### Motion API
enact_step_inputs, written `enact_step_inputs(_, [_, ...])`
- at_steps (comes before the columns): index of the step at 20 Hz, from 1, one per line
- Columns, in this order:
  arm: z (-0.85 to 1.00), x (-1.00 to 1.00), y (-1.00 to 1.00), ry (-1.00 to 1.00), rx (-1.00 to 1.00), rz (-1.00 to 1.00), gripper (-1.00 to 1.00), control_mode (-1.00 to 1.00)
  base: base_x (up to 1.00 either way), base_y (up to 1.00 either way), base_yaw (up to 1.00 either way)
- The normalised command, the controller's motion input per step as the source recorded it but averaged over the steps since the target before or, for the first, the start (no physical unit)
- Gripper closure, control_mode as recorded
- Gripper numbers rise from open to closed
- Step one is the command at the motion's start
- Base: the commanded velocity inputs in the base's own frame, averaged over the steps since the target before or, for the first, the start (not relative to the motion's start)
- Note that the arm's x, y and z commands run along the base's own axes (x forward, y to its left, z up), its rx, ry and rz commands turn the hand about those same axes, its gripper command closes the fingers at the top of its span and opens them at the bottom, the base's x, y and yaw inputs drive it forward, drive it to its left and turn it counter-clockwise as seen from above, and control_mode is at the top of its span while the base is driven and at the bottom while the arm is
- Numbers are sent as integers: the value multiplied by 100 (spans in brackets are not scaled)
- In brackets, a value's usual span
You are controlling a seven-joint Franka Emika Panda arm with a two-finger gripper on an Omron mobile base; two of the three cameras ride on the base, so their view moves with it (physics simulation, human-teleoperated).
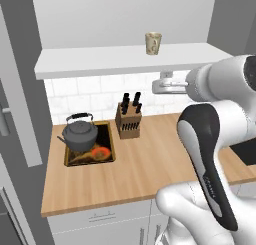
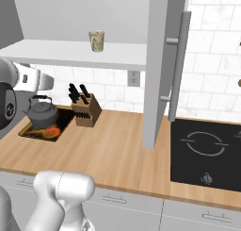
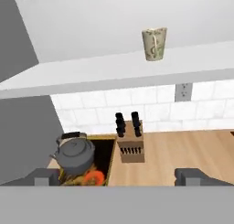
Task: Pick the kettle from the counter and place it on the tray. Then pick the mug from the cabinet and place it on the tray. Then close the cabinet doors.
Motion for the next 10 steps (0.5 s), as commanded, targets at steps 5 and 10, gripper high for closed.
enact_step_inputs(5, [44, 2, -42, -18, -20, 0, -100, -100, 0, 0, 0])
enact_step_inputs(10, [44, 29, -32, -13, -5, 0, -100, -100, 0, 0, 0])
